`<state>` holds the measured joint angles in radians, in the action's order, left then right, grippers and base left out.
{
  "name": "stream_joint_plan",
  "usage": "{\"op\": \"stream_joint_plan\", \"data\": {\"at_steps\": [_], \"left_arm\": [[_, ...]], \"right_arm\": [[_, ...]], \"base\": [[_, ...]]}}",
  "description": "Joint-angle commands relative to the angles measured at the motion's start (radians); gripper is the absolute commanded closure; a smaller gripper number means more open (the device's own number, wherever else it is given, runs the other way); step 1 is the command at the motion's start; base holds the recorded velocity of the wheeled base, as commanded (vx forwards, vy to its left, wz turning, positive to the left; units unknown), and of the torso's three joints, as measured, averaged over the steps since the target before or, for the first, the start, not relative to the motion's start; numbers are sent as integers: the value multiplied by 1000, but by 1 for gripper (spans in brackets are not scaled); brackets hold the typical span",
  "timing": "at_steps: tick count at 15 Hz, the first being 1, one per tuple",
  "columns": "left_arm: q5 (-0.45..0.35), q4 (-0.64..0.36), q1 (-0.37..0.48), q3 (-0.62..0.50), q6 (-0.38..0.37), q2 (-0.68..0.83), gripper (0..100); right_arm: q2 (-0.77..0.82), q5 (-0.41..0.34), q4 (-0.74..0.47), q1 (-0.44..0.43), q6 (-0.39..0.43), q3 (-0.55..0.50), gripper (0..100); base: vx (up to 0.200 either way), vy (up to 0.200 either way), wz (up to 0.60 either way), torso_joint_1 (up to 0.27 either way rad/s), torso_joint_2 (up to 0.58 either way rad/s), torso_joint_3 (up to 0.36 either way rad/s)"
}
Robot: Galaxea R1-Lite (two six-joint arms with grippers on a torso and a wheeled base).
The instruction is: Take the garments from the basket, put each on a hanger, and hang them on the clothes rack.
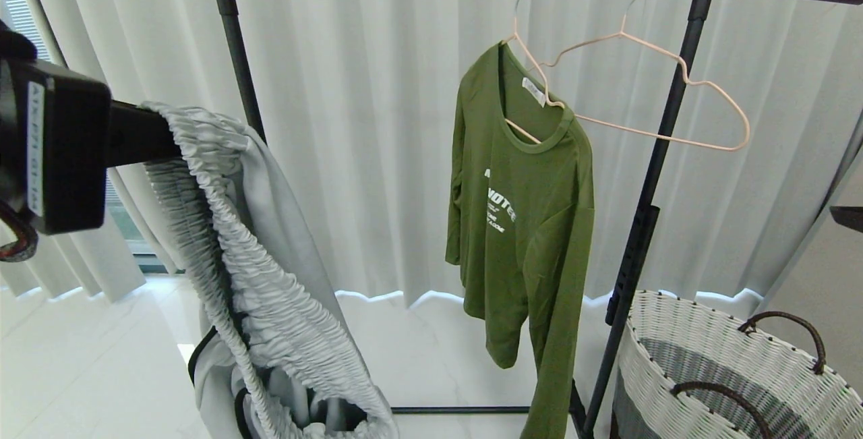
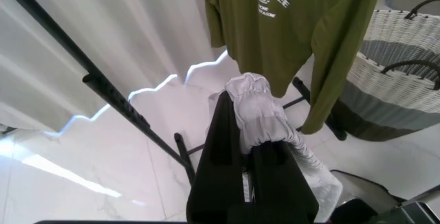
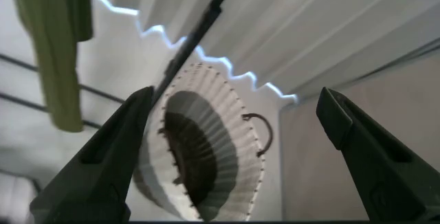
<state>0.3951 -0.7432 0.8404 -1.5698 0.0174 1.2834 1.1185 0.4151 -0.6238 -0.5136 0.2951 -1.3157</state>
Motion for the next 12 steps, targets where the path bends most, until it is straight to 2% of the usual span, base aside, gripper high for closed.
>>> {"op": "stream_joint_plan", "data": {"at_steps": [1, 4, 6, 9, 12], "left_arm": [[1, 1, 0, 7, 1, -15, 100], [2, -1, 0, 17, 1, -19, 100], [2, -1, 0, 30, -10, -35, 100], [4, 2, 0, 47, -19, -49, 100], [39, 2, 0, 50, -19, -61, 100]], "right_arm": [[-20, 5, 49, 15, 13, 61, 0], [-31, -9, 173, 38, 2, 145, 0], [-34, -47, 210, 44, -91, 164, 0], [-36, -59, 210, 44, -166, 167, 0], [-36, -61, 210, 46, -172, 167, 0]], "base": [[0, 0, 0, 0, 0, 0], [0, 0, 0, 0, 0, 0], [0, 0, 0, 16, -72, -62], [0, 0, 0, 77, -344, -264], [0, 0, 600, 129, -442, -318]]}}
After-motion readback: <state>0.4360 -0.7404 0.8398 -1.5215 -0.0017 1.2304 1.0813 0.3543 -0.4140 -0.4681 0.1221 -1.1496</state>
